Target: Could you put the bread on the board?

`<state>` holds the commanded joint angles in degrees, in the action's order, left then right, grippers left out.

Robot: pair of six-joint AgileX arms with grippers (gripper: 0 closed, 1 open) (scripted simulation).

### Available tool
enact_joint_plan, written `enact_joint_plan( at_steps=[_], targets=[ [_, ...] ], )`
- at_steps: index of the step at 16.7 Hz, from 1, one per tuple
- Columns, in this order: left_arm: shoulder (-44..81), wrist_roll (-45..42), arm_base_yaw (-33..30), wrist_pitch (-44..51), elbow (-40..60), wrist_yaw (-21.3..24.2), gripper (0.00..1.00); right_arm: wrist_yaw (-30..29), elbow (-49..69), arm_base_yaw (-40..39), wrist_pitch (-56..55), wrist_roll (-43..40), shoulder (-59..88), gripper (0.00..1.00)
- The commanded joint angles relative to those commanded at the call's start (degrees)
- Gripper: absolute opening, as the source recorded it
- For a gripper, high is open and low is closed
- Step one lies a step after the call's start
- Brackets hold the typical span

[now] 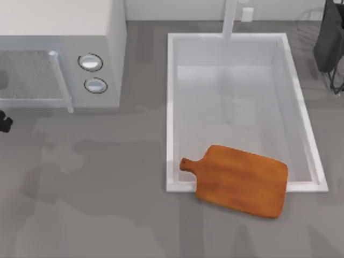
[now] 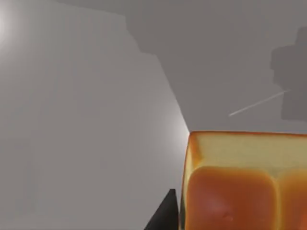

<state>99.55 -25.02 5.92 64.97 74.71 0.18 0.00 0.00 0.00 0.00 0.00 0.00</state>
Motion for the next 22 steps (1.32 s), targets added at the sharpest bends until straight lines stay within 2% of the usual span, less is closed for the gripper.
enact_joint_plan(
  at_steps=[4, 8, 11, 15, 22],
  targets=[
    [2.2, 8.0, -4.2, 4.1, 0.5, -0.8, 0.0, 0.0, 0.0, 0.0, 0.0, 0.0, 0.0, 1.0],
    [6.9, 25.9, -12.5, 9.9, 4.1, -1.6, 0.0, 0.0, 0.0, 0.0, 0.0, 0.0, 0.0, 1.0],
    [11.6, 45.3, -20.0, 13.8, 8.6, -2.2, 0.0, 0.0, 0.0, 0.0, 0.0, 0.0, 0.0, 1.0],
    [19.0, 76.4, -30.3, 17.7, 16.6, -2.4, 0.0, 0.0, 0.0, 0.0, 0.0, 0.0, 0.0, 1.0],
    [33.6, 129.0, -46.0, 20.8, 36.6, -1.2, 0.0, 0.0, 0.0, 0.0, 0.0, 0.0, 0.0, 1.0]
  ],
)
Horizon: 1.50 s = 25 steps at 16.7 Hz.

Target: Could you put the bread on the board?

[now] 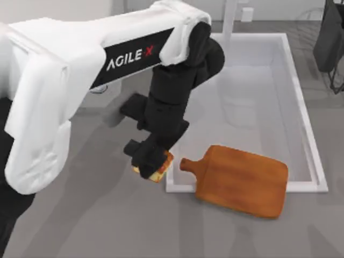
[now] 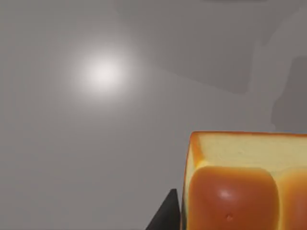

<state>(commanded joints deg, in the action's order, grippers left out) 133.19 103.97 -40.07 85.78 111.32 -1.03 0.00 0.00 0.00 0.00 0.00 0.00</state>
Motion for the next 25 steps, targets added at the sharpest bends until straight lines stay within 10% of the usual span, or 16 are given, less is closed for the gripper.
enact_joint_plan(
  at_steps=[9, 25],
  targets=[
    [9.4, 36.6, -11.1, -3.2, 21.9, 1.1, 0.0, 0.0, 0.0, 0.0, 0.0, 0.0, 0.0, 1.0],
    [9.9, 38.4, -11.2, -8.2, 18.2, 1.7, 0.0, 0.0, 0.0, 0.0, 0.0, 0.0, 0.0, 1.0]
  ],
)
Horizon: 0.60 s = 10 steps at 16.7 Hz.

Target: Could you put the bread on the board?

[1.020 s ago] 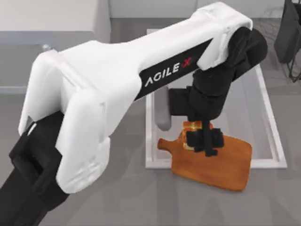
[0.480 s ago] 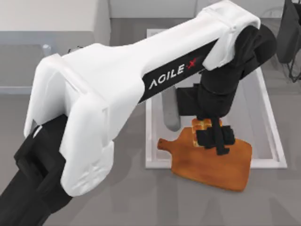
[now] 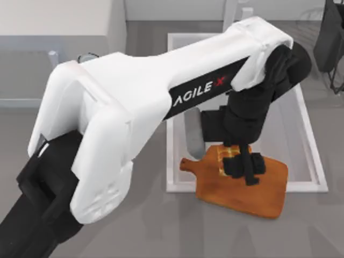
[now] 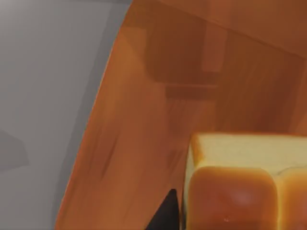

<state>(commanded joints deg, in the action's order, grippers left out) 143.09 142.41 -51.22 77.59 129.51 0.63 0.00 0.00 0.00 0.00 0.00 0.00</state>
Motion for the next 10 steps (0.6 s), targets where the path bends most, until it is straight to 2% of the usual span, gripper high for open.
enact_joint_plan(
  at_steps=[10],
  targets=[
    [-0.3, -0.1, -0.4, -5.8, -5.3, -0.5, 0.0, 0.0, 0.0, 0.0, 0.0, 0.0, 0.0, 1.0]
  ],
)
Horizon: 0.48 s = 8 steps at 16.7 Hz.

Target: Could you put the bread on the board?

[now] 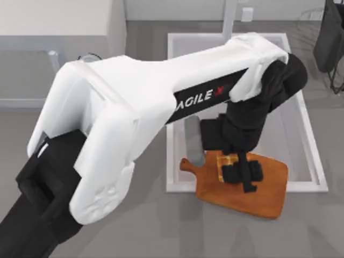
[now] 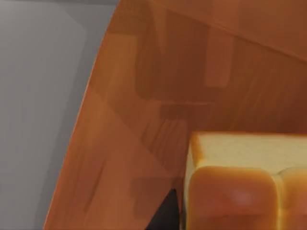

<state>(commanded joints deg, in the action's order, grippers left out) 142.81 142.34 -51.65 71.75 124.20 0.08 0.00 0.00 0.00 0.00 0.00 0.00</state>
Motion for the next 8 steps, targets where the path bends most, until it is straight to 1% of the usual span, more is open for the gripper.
enact_joint_plan(
  at_steps=[2, 8],
  targets=[
    [0.0, 0.0, 0.0, 0.0, 0.0, 0.0, 0.0, 0.0, 0.0, 0.0, 0.0, 0.0, 0.0, 1.0],
    [0.0, 0.0, 0.0, 0.0, 0.0, 0.0, 0.45, 0.0, 0.0, 0.0, 0.0, 0.0, 0.0, 1.0]
  ],
)
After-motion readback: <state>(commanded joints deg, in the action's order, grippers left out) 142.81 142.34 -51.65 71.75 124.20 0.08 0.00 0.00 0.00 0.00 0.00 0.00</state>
